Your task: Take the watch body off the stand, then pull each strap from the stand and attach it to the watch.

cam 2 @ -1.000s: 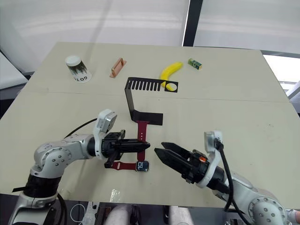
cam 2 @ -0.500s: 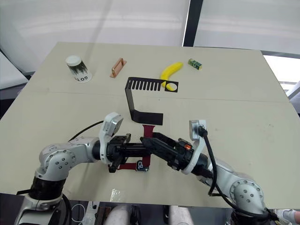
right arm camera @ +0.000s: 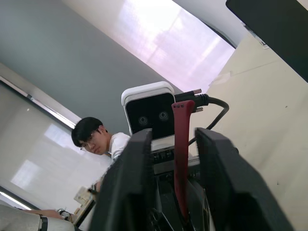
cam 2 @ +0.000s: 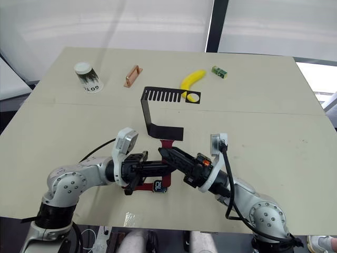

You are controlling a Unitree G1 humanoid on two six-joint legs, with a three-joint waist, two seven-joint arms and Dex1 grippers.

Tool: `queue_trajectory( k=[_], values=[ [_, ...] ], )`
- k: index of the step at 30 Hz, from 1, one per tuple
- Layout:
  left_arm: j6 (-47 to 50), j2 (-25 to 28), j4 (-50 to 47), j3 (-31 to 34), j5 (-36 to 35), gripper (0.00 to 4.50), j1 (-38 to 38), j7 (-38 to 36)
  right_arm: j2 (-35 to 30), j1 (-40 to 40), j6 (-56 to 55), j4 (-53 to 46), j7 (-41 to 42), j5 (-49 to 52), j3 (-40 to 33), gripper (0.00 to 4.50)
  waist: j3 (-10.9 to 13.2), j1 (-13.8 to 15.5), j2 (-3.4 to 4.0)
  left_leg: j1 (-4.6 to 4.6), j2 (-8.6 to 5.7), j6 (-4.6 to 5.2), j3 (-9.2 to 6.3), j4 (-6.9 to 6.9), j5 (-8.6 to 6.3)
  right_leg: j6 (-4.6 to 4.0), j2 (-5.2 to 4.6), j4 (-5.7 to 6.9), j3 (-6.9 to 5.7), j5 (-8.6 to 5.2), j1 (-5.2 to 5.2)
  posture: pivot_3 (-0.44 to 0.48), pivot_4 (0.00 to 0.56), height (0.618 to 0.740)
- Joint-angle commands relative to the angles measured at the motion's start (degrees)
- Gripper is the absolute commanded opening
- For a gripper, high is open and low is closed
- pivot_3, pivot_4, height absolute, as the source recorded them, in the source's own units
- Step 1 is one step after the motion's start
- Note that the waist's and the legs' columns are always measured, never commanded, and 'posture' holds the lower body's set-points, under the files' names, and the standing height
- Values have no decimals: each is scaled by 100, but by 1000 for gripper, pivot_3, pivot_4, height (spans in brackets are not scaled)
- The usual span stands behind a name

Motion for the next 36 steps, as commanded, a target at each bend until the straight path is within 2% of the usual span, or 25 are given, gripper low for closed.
queue_trajectory(
  k=[1, 36],
  values=[
    [-115, -34, -237, 42, -89, 0, 5, -16, 21, -62, 8, -43, 61, 139, 2, 1098, 0, -1, 0, 0, 0, 0, 0, 0, 0, 0, 0, 0, 0, 0, 0, 0, 150, 729],
    [-352, 16, -256, -105, 68, 0, 166, -108, 236, -183, -84, 197, 332, 110, -15, 1098, 0, 0, 0, 0, 0, 1, -1, 3, 1, 0, 0, 4, -1, 0, 0, 0, 150, 729]
  ],
)
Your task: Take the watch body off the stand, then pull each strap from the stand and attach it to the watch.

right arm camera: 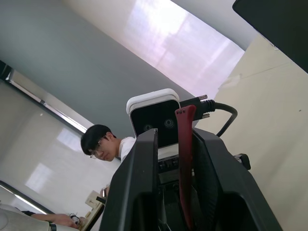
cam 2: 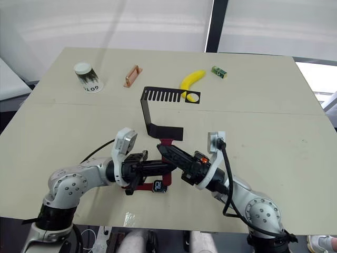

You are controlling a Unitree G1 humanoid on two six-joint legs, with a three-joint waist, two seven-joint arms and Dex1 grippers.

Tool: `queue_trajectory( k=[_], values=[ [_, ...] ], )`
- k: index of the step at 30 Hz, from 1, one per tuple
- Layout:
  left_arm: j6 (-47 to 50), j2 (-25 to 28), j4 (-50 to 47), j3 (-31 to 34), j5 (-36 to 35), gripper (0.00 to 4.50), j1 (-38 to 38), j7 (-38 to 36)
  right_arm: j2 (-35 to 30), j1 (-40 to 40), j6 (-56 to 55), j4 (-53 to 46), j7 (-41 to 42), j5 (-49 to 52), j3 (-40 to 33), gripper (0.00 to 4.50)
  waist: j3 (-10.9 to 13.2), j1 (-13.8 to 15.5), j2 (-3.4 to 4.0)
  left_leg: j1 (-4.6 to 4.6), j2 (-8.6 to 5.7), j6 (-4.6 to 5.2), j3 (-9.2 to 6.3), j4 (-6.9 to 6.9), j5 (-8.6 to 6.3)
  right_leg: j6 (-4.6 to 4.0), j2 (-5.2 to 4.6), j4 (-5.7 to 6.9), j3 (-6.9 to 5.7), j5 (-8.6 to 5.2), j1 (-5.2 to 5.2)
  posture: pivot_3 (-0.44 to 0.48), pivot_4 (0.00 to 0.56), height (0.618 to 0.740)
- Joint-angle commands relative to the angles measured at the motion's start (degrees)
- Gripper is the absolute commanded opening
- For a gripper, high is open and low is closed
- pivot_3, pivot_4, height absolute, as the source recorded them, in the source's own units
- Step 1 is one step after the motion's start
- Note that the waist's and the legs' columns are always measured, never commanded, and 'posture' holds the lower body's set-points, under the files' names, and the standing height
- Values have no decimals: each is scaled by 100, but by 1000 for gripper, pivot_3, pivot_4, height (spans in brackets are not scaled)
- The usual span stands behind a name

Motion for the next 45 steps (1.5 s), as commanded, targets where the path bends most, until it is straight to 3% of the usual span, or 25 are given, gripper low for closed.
queue_trajectory(
  k=[1, 5, 9, 31, 34, 45],
  values=[
    [-100, 18, -253, -24, -5, 0, 48, -89, 49, -29, -64, -89, 191, 67, -92, 1098, 0, 0, 0, 0, 0, 0, 0, 0, 0, 0, 0, 0, 0, 0, 0, 0, 150, 729],
    [-118, 25, -279, -31, 10, 0, 82, -88, 29, -30, -26, -77, 248, 69, -69, 1098, 0, -2, 0, 0, 0, 0, 0, 0, 0, 0, 0, 0, 0, 0, 0, 0, 150, 729],
    [-141, -2, -297, -16, 22, 0, 96, -73, 23, -42, 0, -69, 271, 94, -53, 47, 0, 0, 0, 0, 0, 0, 0, 2, 0, 0, 0, 1, 0, 0, 0, 0, 150, 729],
    [-274, -114, -325, -3, 34, 0, 149, -7, 6, -42, 41, -44, 245, 126, -68, 47, 0, 0, 0, 0, 0, 0, 0, 3, 0, 0, 0, 3, 0, 0, 0, 0, 150, 729],
    [-289, -128, -321, -1, 33, 0, 148, -1, 1, -72, -29, -93, 330, -32, -81, 865, 0, 0, 0, 0, 0, 0, 0, 3, 0, 0, 0, 3, 0, 0, 0, 0, 150, 729],
    [-290, -116, -322, 7, 6, 0, 160, 11, 31, 24, -109, -60, 411, -84, -188, 865, 0, 0, 0, 0, 0, 0, 0, 4, 0, 0, 0, 4, 0, 0, 0, 0, 150, 729]
  ],
)
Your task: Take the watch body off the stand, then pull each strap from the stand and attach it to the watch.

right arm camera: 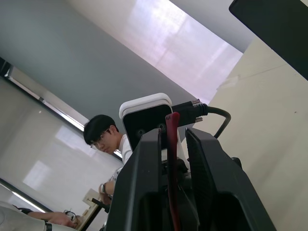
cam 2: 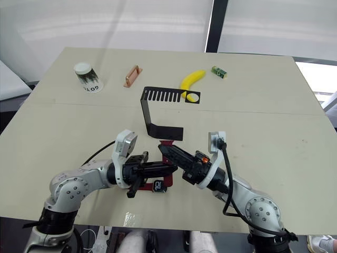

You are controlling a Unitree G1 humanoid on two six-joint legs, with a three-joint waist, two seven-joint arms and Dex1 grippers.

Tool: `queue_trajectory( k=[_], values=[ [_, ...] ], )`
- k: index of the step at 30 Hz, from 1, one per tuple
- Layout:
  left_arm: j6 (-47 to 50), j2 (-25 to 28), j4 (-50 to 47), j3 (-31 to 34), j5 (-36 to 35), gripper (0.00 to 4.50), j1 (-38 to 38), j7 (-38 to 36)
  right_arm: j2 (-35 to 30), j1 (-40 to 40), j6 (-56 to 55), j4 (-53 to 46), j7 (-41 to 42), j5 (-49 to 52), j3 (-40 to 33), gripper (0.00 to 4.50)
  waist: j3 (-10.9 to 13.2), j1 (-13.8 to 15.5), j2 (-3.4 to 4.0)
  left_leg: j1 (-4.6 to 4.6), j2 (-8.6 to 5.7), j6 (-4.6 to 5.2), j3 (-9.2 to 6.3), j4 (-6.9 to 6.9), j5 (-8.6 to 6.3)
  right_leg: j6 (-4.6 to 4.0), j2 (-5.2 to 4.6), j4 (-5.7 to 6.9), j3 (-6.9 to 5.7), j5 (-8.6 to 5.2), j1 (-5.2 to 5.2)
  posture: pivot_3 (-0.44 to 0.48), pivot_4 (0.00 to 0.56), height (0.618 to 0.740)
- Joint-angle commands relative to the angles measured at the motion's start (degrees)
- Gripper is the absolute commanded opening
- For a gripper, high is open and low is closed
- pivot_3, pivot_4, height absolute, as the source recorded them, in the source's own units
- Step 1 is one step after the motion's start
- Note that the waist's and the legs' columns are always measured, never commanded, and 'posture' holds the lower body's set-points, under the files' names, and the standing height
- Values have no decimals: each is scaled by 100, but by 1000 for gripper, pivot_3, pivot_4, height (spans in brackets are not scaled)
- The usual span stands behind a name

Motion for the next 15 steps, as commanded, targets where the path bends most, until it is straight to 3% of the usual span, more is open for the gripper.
queue_trajectory(
  k=[1, 15],
  values=[
    [-71, -16, -195, 30, -68, 0, 14, -16, 80, 38, -111, -123, 193, 99, -140, 865, 0, 0, 0, 0, 0, 0, 0, 0, 0, 0, 0, 0, 0, 0, 0, 0, 150, 729],
    [-44, -22, -193, 23, -77, 0, -13, 20, 72, 80, 3, -147, 245, 122, -73, 865, 0, 0, 0, 0, 0, 0, 0, 2, 0, 0, 0, 2, 0, 0, 0, 0, 150, 729]
  ],
)
